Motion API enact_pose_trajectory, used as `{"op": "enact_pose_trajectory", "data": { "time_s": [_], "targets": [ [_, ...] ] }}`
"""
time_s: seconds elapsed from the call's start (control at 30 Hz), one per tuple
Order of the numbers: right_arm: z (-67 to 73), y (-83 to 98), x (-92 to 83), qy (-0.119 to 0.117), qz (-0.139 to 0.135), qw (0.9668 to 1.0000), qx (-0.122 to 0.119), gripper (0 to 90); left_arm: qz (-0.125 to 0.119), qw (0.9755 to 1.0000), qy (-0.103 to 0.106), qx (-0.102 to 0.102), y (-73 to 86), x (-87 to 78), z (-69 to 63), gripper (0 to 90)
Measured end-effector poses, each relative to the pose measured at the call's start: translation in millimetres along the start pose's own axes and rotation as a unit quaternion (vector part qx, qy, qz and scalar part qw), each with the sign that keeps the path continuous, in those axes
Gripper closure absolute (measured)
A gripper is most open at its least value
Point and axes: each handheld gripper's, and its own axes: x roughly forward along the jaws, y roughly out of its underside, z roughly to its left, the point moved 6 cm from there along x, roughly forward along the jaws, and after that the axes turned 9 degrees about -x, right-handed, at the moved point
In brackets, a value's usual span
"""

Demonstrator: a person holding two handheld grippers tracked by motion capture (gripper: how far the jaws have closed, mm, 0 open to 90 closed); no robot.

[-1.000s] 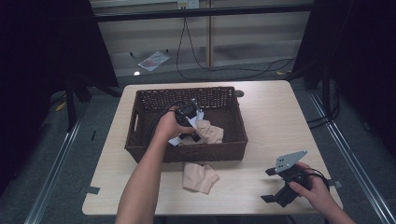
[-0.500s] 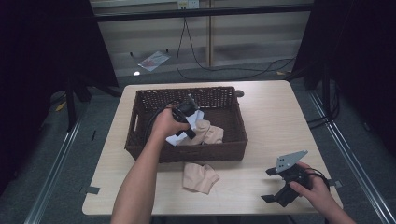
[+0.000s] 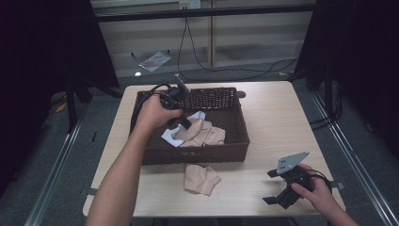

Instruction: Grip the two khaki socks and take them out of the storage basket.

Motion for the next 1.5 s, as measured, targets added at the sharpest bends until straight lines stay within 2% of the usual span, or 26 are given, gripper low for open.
{"op": "enact_pose_trajectory", "data": {
  "time_s": [0.17,0.33,0.47,0.53,0.63,0.87,1.13,1.27,1.5],
  "targets": [
    [0.2,0.0,0.4,0.000,0.000,1.0000,0.001,2.2,0.001,1.0000,0.004,-0.003,0.0,-15.8,-9.6,86.1],
    [0.3,-0.3,0.0,-0.002,-0.002,1.0000,0.000,2.2,-0.008,0.9998,0.018,0.004,0.1,-34.1,-24.6,86.2],
    [0.8,-0.6,-0.1,-0.003,-0.002,1.0000,-0.002,2.2,-0.008,0.9998,0.017,0.009,1.2,-41.5,-29.8,86.2],
    [0.8,-0.6,0.0,-0.002,-0.002,1.0000,-0.002,2.2,-0.014,0.9995,0.026,0.014,2.4,-46.8,-36.5,86.2],
    [1.0,-0.5,0.1,-0.002,-0.001,1.0000,-0.002,2.2,-0.012,0.9993,0.028,0.021,3.7,-49.2,-40.4,86.2],
    [1.1,-0.6,0.3,-0.002,-0.001,1.0000,-0.002,2.2,0.002,0.9985,0.037,0.040,10.5,-50.9,-52.6,86.2],
    [1.5,-0.7,0.8,-0.002,-0.001,1.0000,0.000,2.2,0.003,0.9970,0.050,0.059,20.6,-47.7,-68.7,86.2],
    [1.5,-0.6,0.8,-0.002,-0.001,1.0000,-0.002,2.2,0.006,0.9967,0.045,0.067,25.7,-42.5,-69.2,86.0],
    [1.9,-0.4,1.0,-0.002,0.002,1.0000,0.001,2.2,0.004,0.9963,0.055,0.065,38.4,-31.2,-67.5,86.0]
  ]
}}
